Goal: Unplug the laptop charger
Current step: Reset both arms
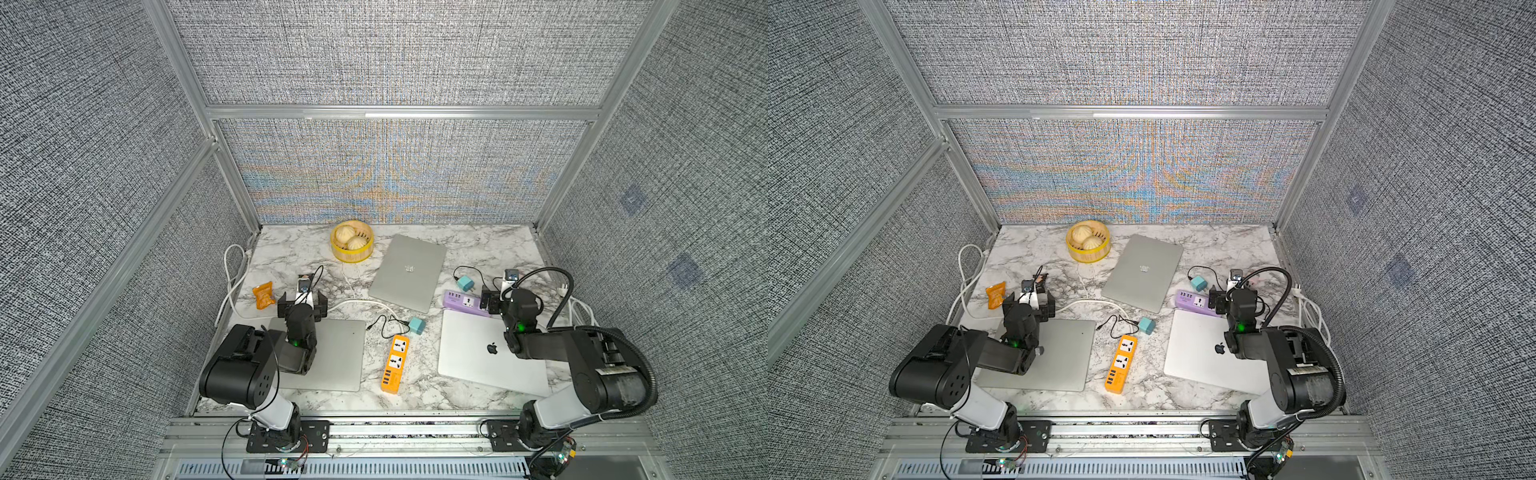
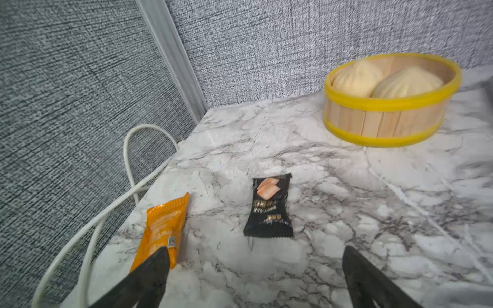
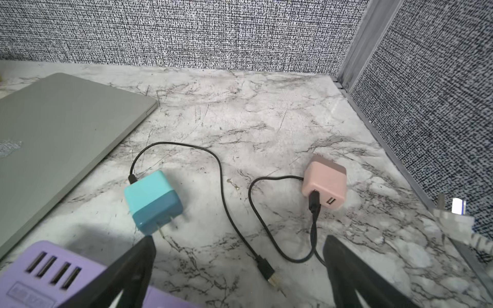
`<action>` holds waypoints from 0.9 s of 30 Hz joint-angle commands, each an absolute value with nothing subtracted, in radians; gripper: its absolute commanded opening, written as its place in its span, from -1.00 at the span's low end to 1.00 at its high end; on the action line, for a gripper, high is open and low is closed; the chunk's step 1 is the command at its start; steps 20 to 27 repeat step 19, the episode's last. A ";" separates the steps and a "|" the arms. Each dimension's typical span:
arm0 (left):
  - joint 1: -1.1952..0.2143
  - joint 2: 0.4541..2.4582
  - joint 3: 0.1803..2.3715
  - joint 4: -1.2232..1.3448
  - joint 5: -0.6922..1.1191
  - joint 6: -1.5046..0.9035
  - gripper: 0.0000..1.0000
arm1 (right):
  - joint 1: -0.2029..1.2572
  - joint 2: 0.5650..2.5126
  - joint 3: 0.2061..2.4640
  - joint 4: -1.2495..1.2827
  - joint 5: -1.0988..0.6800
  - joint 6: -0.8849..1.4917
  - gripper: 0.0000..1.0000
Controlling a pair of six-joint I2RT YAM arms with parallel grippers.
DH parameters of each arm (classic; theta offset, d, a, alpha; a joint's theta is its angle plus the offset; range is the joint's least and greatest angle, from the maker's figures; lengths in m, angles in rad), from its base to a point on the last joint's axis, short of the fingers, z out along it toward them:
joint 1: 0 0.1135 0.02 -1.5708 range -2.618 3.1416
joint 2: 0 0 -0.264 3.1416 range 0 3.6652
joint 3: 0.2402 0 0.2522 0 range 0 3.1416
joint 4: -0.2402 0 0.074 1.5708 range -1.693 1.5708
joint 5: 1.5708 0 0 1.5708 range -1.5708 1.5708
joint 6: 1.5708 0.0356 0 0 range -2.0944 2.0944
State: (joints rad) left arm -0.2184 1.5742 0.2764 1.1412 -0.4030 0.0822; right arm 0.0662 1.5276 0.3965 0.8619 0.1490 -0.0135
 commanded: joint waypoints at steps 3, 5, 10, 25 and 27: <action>-0.203 1.573 0.309 1.108 -0.380 0.055 1.00 | 0.067 1.537 0.389 0.862 0.138 -0.018 0.98; -0.203 1.573 0.309 1.107 -0.380 0.056 1.00 | 0.067 1.539 0.388 0.865 0.138 -0.020 0.98; -0.204 1.573 0.309 1.108 -0.382 0.055 1.00 | 0.067 1.537 0.389 0.863 0.137 -0.020 0.98; -0.203 1.573 0.298 1.133 -0.391 0.054 1.00 | 0.066 1.537 0.391 0.859 0.137 -0.023 0.98; -0.203 1.573 0.298 1.133 -0.391 0.054 1.00 | 0.066 1.537 0.391 0.859 0.137 -0.023 0.98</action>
